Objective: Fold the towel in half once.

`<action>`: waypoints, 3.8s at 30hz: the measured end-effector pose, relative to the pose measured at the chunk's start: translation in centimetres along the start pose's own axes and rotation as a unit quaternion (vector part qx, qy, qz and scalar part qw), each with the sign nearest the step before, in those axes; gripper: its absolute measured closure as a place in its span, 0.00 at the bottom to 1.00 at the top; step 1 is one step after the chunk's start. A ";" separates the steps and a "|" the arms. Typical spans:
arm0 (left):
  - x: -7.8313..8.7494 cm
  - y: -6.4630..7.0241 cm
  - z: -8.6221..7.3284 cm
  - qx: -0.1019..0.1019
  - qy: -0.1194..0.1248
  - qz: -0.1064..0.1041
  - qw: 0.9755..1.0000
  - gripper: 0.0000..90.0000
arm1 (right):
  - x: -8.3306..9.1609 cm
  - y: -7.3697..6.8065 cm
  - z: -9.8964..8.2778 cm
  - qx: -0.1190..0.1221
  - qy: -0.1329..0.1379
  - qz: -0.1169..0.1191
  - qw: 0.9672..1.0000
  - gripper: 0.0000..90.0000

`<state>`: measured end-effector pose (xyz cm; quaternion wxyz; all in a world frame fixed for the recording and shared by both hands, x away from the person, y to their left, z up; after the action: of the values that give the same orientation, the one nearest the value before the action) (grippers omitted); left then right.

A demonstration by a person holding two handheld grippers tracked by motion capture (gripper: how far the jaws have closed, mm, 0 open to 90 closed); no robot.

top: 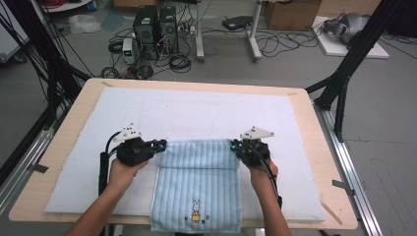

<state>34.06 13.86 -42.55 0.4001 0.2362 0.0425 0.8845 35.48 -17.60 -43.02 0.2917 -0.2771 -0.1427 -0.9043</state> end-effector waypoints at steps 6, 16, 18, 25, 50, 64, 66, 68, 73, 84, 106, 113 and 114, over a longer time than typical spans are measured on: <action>1.2 1.1 -2.2 -0.003 -0.018 -0.009 1.000 0.95 | 1.9 -1.8 -2.3 -0.004 0.015 0.016 1.000 0.92; 1.5 1.7 -4.7 0.004 -0.047 -0.028 0.999 0.94 | 3.7 -3.1 -4.1 0.002 0.017 0.042 0.999 0.92; 1.6 1.9 -5.0 0.009 -0.050 -0.027 0.998 0.94 | 4.0 -3.3 -4.5 0.004 0.014 0.049 0.999 0.92; 2.6 1.0 -3.9 0.028 -0.015 0.001 0.999 0.67 | 5.6 -4.2 -5.5 0.021 0.004 0.067 0.997 0.90; -3.3 -3.7 -3.6 0.063 -0.088 0.045 0.993 0.95 | -1.4 -0.2 -4.5 -0.047 -0.054 0.008 0.997 0.97; -3.6 -4.6 -2.4 0.084 -0.054 0.049 0.994 0.92 | -2.6 0.9 -3.6 -0.048 -0.044 -0.028 0.998 0.97; -3.7 -4.5 -2.8 0.082 -0.075 0.061 0.992 0.66 | -2.6 0.8 -3.7 -0.061 -0.042 -0.030 0.997 0.84; -3.7 -4.6 -3.0 0.082 -0.087 0.064 0.991 0.59 | -2.4 0.9 -3.5 -0.071 -0.033 -0.021 0.997 0.77; -3.9 -4.0 -3.3 0.076 -0.099 0.047 0.991 0.59 | -3.0 0.4 -3.9 -0.078 -0.056 -0.003 0.995 0.63; -4.1 -3.6 -3.6 0.065 -0.104 0.062 0.991 0.96 | -3.0 0.0 -4.0 -0.080 -0.058 0.021 0.995 0.94; -6.9 -7.4 1.2 0.059 -0.064 0.064 0.994 0.96 | -5.8 3.5 0.4 -0.065 -0.029 -0.025 0.997 0.96; -7.7 -8.7 1.6 0.065 -0.042 0.066 0.995 0.96 | -7.2 4.5 1.7 -0.056 -0.035 -0.044 0.997 0.96; -7.8 -8.9 1.5 0.071 -0.042 0.064 0.995 0.95 | -7.3 4.5 1.7 -0.056 -0.033 -0.047 0.997 0.96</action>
<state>45.30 14.03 -46.60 0.3262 0.3030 0.0730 0.8925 43.87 -17.19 -45.44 0.2280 -0.3159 -0.1139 -0.9139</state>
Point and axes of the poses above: each handheld gripper's, and its own axes: x roughly backward along the jaws, z roughly out of its top, y roughly to its right, the point moved 5 cm from there along -x, roughly forward along the jaws, and after that the axes turned 3 degrees about x, right-handed, at the moved point
